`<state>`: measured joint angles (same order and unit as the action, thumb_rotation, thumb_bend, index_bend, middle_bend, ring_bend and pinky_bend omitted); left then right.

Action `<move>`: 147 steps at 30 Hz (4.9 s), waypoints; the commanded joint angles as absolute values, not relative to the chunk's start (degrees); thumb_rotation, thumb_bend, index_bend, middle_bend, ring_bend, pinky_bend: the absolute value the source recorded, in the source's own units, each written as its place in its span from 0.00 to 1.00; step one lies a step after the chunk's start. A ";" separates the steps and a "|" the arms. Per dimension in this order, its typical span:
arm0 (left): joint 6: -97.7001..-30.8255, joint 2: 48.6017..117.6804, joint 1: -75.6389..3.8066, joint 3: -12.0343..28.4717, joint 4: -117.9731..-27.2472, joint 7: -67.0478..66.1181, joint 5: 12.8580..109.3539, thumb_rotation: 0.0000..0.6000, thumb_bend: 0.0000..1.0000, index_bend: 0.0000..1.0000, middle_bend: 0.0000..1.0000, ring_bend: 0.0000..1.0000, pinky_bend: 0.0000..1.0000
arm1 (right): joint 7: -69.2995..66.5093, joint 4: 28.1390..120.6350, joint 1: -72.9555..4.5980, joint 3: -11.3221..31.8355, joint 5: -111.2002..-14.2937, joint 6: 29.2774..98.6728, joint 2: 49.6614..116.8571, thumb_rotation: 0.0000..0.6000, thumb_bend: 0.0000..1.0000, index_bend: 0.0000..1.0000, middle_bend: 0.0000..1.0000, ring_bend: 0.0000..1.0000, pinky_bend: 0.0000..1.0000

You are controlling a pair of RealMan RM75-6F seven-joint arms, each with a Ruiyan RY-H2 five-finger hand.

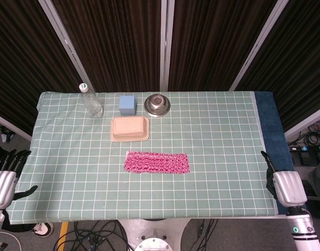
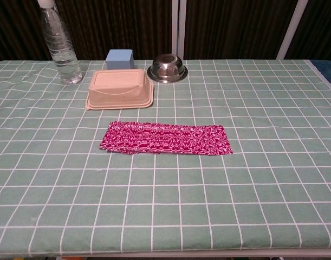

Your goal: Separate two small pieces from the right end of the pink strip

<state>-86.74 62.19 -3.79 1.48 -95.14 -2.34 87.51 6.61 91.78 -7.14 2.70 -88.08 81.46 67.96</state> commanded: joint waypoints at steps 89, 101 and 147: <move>-86.86 60.47 -3.34 1.40 -93.76 0.68 87.76 1.00 0.00 0.11 0.11 0.04 0.14 | 38.69 105.11 -46.89 -5.80 -29.97 57.52 75.33 1.00 1.00 0.05 0.92 0.88 0.75; -87.16 60.09 -3.00 1.34 -93.62 1.06 87.49 1.00 0.00 0.11 0.11 0.04 0.14 | 38.54 102.38 -50.21 -1.04 -34.09 54.08 81.89 1.00 1.00 0.00 0.92 0.88 0.75; -88.33 58.54 -2.88 2.55 -94.00 2.77 86.92 1.00 0.00 0.11 0.11 0.04 0.14 | 44.51 111.19 -55.62 -12.69 -26.29 56.09 78.94 1.00 1.00 0.04 0.92 0.88 0.75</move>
<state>-88.28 58.57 -2.88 2.50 -93.94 2.74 86.97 45.02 110.49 -56.13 -11.99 -25.60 56.61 79.67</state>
